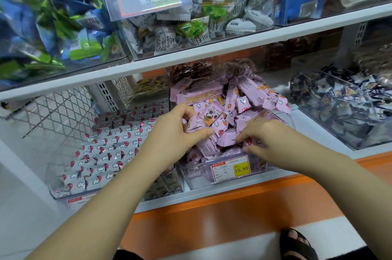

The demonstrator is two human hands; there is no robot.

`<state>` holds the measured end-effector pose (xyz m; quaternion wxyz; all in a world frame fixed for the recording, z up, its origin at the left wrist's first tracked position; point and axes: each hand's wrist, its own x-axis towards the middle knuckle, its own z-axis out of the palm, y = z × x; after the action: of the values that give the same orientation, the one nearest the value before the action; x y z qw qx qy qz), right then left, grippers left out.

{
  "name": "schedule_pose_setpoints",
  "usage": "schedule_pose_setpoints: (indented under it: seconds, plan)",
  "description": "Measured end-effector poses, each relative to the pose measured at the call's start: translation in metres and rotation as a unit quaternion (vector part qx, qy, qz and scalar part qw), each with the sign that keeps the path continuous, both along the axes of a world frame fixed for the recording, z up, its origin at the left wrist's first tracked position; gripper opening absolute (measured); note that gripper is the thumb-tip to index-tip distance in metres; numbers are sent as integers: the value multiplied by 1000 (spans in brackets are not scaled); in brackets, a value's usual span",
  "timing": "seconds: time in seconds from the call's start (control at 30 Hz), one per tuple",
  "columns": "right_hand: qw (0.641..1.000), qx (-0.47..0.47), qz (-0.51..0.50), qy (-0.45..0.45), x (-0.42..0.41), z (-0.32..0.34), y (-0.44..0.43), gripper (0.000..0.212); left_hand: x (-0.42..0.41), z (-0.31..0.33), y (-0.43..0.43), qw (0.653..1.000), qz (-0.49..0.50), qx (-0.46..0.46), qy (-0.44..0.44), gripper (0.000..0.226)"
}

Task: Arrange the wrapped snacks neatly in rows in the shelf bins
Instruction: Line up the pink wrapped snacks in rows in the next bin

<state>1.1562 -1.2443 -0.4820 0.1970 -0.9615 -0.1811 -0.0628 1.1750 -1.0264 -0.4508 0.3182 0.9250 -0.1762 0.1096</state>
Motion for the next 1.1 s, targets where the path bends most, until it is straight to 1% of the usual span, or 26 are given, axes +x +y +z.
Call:
schedule_pose_setpoints:
  seconds: [0.07,0.23,0.37,0.43,0.5,0.57,0.63,0.67,0.7,0.73,0.77,0.83,0.87,0.9,0.93,1.0,1.07,1.1]
  plan:
    - [1000,7,-4,-3,0,0,-1,21,-1,0,-5,1000,11,-13,-5,39]
    - [999,25,-16,-19,-1,0,-2,22,-1,3,-19,999,20,-31,18,23]
    - [996,75,-15,-55,-3,5,-3,26,6,2,-21,985,20,-135,105,31]
    - [991,124,-7,-46,-6,9,-1,37,8,2,-20,965,21,-206,161,32]
    - [985,170,-2,-33,-10,12,1,43,8,4,-19,933,19,-282,222,31]
    - [977,212,2,-26,-11,14,4,34,6,7,-20,889,19,-357,284,30]
    - [954,300,12,-12,-11,17,7,20,4,9,-20,855,19,-402,328,28]
    - [938,346,17,-5,-11,18,8,13,4,8,-20,850,15,-403,338,28]
    - [925,379,18,-6,-10,19,8,12,3,8,-20,852,13,-396,341,28]
    - [919,394,18,-8,-10,19,8,17,3,6,-19,863,4,-375,338,30]
    - [913,408,18,-6,-11,21,9,18,4,3,-18,877,-5,-348,331,33]
    - [893,449,16,-13,-10,24,8,12,5,-3,-16,921,-29,-251,298,41]
    - [882,470,13,-23,-9,25,7,14,6,-6,-14,942,-44,-193,272,46]
    - [878,478,4,-33,-8,26,5,20,5,-7,-14,956,-53,-149,249,43]
    - [884,466,-4,-42,-7,26,3,25,5,-9,-14,964,-58,-122,230,34]
    - [912,406,-11,-53,-6,26,0,28,4,-10,-14,968,-65,-108,216,17]
    - [940,334,-10,-66,-4,23,-2,30,2,-9,-17,963,-95,-113,226,13]
    - [948,310,-10,-65,-3,21,-2,30,3,-11,-17,961,-111,-110,229,14]
